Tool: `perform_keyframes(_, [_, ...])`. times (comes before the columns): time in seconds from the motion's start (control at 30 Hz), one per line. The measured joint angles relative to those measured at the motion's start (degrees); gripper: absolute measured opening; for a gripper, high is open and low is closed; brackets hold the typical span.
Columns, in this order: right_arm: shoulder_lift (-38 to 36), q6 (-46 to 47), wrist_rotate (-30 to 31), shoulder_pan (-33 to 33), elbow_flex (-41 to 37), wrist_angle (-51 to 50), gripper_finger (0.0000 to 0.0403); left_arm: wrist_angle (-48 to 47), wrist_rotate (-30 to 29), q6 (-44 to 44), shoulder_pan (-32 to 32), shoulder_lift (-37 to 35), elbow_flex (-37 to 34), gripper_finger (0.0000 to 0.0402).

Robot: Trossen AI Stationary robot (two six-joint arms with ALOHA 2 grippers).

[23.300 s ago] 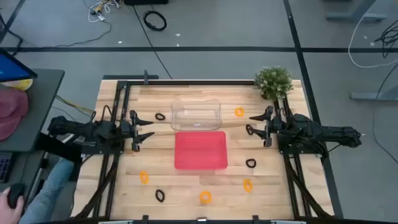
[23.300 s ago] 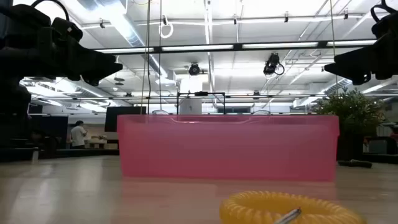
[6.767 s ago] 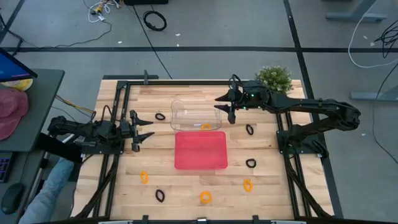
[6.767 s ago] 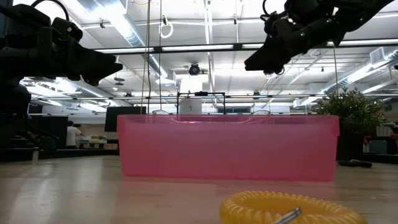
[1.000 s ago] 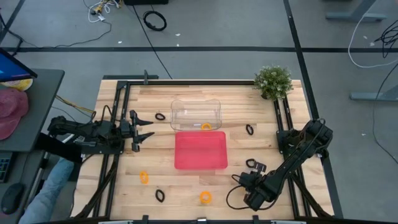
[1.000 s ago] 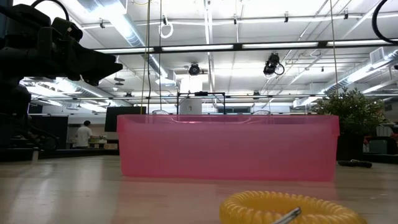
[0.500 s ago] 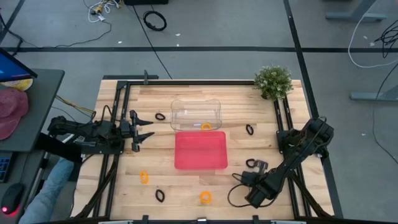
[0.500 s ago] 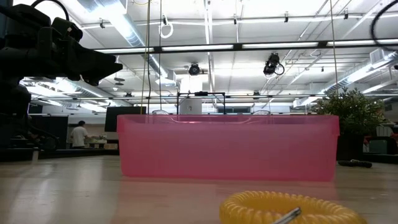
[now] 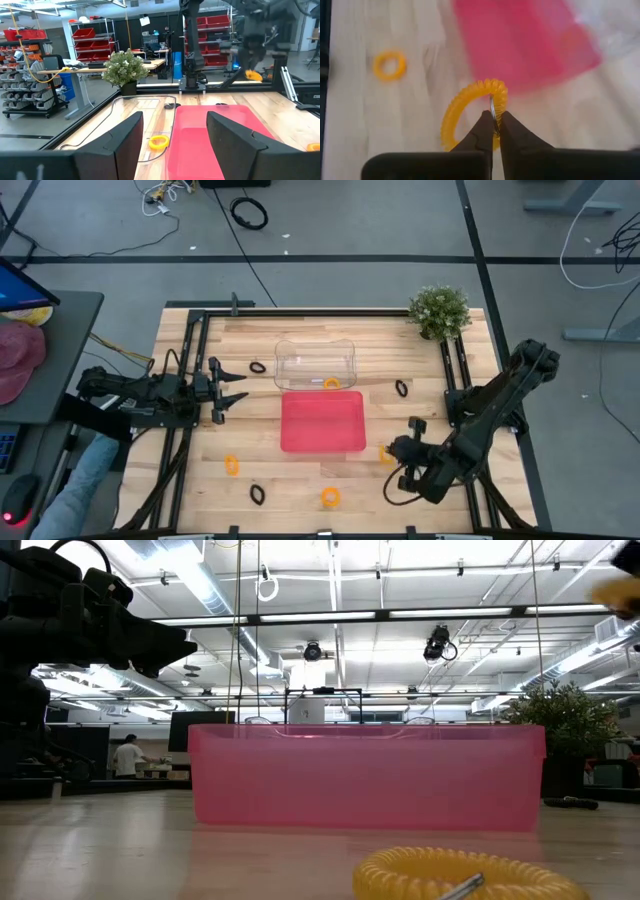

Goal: Sort spring keychains
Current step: Put the yellow spring keychain into the transparent bin

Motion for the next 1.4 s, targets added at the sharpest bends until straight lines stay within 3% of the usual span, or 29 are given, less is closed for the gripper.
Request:
perform_keyframes(0.37, [-10.41,-7.25,20.86,-1.31,0.04,3.66,0.0007,-0.01,0.00,0.00,0.01,0.01,0.02,0.0222])
perform_keyframes(0.57, [-10.87,-16.93,21.75,-6.20,-0.17,11.00,0.0007,0.00,0.00,-0.02,-0.01,-0.02,0.02,0.0223])
perform_keyframes(0.7, [-12.29,-26.81,15.94,-11.61,-5.62,22.82,0.0006,0.00,0.02,-0.01,0.02,-0.01,0.00,0.0222])
perform_keyframes(0.87, [-18.20,-42.40,4.06,-19.71,-15.67,46.54,0.0006,0.00,0.00,0.00,0.01,0.01,0.01,0.0222])
perform_keyframes(1.03, [-22.85,-49.60,-8.80,-27.47,-23.91,64.25,0.0006,0.02,0.00,0.01,0.01,0.00,-0.01,0.0222])
perform_keyframes(1.27, [-23.60,-49.85,-21.05,-40.50,-26.16,68.74,0.0006,0.13,0.02,-0.01,0.00,0.01,-0.01,0.0222])
perform_keyframes(1.4, [-22.92,-49.82,-24.95,-46.79,-26.16,68.81,0.0006,0.17,0.02,-0.02,0.01,-0.02,-0.01,0.0222])
